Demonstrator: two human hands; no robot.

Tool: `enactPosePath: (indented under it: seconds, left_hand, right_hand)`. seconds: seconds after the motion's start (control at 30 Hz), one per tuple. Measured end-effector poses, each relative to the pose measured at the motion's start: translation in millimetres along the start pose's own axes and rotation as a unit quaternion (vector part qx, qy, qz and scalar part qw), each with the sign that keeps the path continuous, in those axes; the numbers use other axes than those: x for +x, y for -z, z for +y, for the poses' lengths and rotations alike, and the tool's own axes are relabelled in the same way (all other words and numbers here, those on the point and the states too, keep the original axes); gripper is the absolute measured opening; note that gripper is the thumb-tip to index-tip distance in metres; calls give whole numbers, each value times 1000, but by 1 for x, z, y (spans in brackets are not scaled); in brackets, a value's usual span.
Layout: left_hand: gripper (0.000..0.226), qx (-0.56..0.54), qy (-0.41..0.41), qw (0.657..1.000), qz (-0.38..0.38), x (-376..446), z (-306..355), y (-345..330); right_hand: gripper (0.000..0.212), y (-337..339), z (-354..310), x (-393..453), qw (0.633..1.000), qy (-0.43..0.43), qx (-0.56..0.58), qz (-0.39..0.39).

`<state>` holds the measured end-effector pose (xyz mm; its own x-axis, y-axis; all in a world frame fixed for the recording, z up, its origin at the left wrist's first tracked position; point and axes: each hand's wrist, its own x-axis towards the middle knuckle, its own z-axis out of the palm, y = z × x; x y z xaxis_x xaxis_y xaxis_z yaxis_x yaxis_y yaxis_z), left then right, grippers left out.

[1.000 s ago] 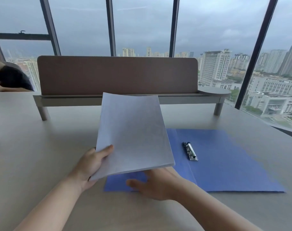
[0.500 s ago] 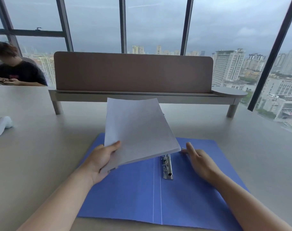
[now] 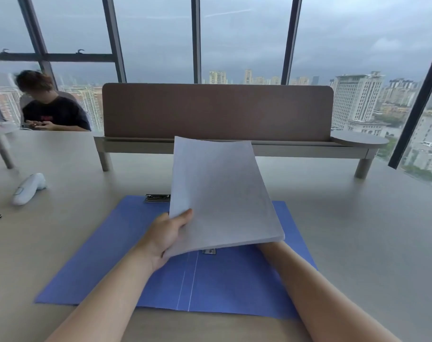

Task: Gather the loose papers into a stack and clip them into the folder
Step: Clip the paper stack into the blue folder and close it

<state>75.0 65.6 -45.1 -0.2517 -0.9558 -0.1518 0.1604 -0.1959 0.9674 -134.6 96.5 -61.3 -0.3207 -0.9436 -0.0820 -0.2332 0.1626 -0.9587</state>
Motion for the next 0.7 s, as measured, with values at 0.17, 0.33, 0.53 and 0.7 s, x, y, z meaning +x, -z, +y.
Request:
enactPosePath:
  seconds: [0.17, 0.33, 0.53, 0.7]
  left_hand:
    - [20, 77, -20, 997, 3, -1, -5, -3]
    - [19, 147, -43, 988, -16, -5, -9, -17]
    - [32, 129, -60, 988, -58, -5, -5, -16]
    - [25, 123, -73, 989, -28, 7, -4, -9]
  right_hand:
    - [82, 54, -8, 7, 932, -72, 346, -81]
    - [54, 76, 8, 10, 954, -110, 236, -148]
    - [30, 82, 7, 5, 976, -93, 177, -85]
    - [5, 98, 5, 4, 990, -95, 98, -42]
